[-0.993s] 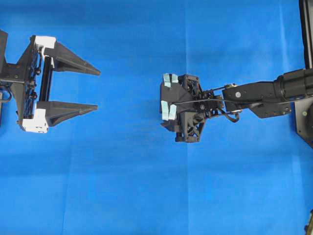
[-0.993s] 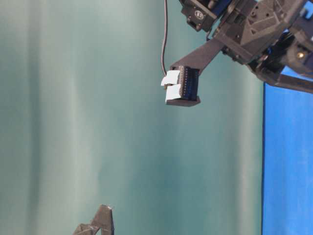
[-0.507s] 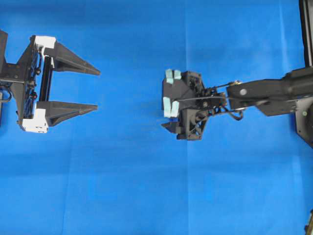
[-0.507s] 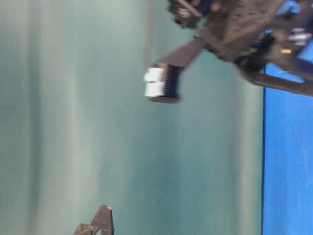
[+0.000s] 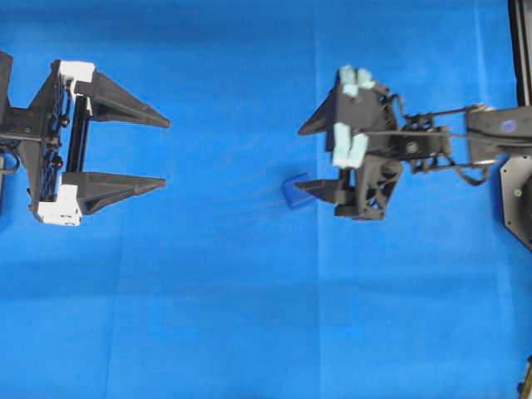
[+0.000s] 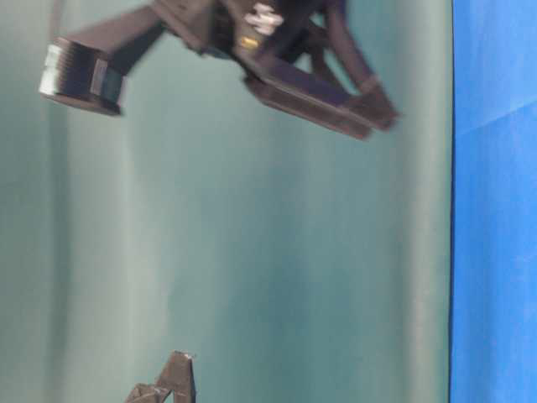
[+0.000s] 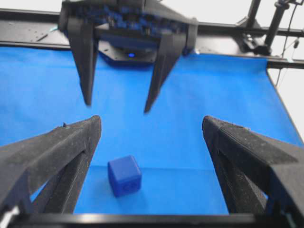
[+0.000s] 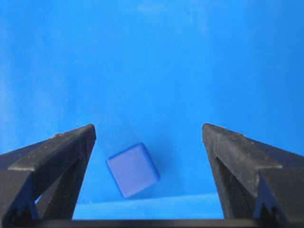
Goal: Handover the blue block to the right arm after grasping it with the left arm, then place it in the designated position.
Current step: 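Open the right gripper to release the cube and retract it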
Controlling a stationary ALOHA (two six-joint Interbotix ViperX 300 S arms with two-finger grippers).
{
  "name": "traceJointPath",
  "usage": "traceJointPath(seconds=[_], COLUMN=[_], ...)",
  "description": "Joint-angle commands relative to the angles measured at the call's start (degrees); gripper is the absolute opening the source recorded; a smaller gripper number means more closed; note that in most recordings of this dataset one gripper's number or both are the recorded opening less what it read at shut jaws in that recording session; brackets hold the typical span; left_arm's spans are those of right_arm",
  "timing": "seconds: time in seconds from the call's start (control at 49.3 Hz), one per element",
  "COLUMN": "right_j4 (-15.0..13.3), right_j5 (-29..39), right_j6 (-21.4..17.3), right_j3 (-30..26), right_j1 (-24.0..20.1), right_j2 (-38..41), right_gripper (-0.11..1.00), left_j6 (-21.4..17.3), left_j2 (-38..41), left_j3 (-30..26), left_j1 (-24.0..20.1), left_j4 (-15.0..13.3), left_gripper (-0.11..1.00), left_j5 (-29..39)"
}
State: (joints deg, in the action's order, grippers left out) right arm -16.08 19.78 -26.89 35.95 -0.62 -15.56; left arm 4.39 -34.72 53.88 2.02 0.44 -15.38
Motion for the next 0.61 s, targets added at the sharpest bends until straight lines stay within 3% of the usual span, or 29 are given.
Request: traceJointPath(seconds=[0.0, 0.284, 0.588], right_j4=[-0.1, -0.4, -1.7], right_j5=[2.5, 4.9, 1.0], right_j6=[0.0, 0.4, 0.4], right_j3=[-2.0, -1.6, -0.5], right_j1=[-0.3, -0.3, -0.3], right_j2=[-3.7, -11.0, -12.8], right_gripper=[0.84, 0.84, 0.83], left_j6=[-0.1, 0.0, -0.1], left_j2=[-0.2, -0.2, -0.2], left_j3=[-1.1, -1.1, -1.1], left_j1=[0.1, 0.1, 0.1], left_j4=[0.0, 0.1, 0.0], left_gripper=[0.91, 0.91, 0.91], left_j5=[-0.6, -0.7, -0.9])
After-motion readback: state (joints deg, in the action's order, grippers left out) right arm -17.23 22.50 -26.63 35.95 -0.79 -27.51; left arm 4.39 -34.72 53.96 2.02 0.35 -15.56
